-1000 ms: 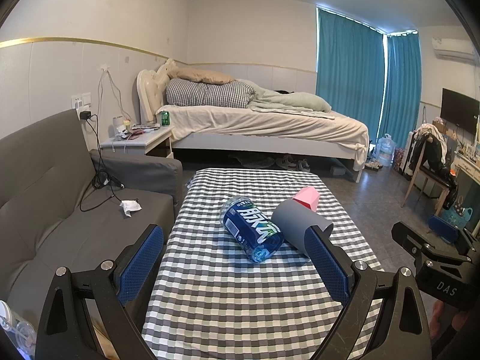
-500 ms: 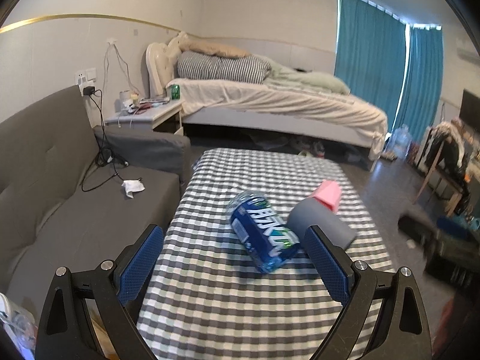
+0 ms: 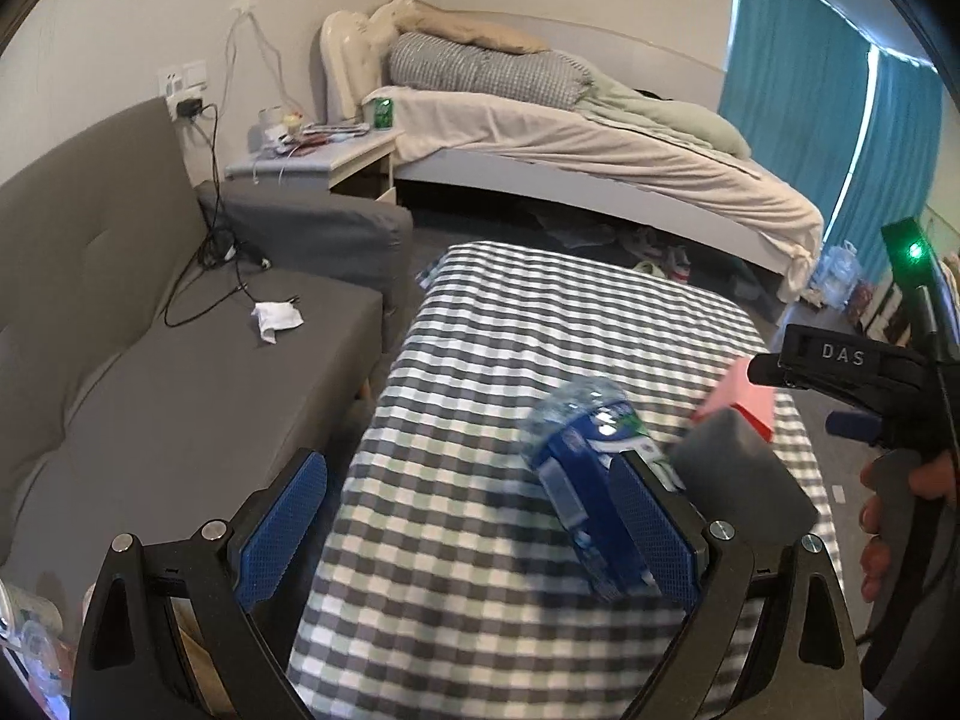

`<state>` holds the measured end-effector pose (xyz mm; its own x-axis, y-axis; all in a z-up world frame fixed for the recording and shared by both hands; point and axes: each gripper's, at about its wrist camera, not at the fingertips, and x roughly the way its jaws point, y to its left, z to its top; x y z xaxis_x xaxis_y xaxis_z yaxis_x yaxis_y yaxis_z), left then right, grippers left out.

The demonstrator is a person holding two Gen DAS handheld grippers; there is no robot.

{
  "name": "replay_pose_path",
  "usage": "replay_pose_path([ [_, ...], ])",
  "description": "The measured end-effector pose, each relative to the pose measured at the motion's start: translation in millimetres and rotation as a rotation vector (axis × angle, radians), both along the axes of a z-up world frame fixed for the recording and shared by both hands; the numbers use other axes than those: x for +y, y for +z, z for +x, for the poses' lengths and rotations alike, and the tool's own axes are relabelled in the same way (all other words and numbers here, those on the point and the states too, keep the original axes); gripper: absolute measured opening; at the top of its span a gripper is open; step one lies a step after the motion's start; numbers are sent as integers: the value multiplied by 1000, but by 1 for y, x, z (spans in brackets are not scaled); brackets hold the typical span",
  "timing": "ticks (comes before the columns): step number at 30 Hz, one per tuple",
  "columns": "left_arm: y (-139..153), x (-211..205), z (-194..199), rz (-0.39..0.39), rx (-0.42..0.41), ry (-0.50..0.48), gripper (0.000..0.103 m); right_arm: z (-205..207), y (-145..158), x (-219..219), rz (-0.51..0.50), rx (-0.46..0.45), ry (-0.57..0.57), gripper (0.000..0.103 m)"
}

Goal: Flip cup upside down
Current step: 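Grasp the pink hexagonal cup with the right tool and lift it, then carry the pink cup in the right tool toward the left tool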

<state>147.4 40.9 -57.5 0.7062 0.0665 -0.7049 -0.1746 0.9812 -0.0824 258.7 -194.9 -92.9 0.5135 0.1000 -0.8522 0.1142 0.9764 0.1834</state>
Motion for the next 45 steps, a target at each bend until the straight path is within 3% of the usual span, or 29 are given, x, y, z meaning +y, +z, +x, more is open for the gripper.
replay_pose_path([
  [6, -8, 7, 9, -26, 20, 8, 98, 38, -31, 10, 14, 112, -22, 100],
  [11, -11, 6, 12, -16, 33, -1, 98, 55, -54, 10, 75, 202, -23, 82],
  [19, -7, 1, 9, -47, 31, -3, 98, 55, -54, -6, 146, 189, -14, 72],
  [25, 9, -6, 3, -87, 3, -6, 98, 43, -17, -14, 138, 102, 4, 69],
  [32, 40, -14, -20, -51, -36, -30, 98, 4, 49, -10, 123, -1, 70, 68],
  [39, 78, -16, -70, -32, -81, -77, 98, -74, 101, -1, 120, -53, 123, 67],
  [45, 83, -11, -116, 12, -90, -113, 98, -150, 101, 17, 87, -39, 163, 67],
])
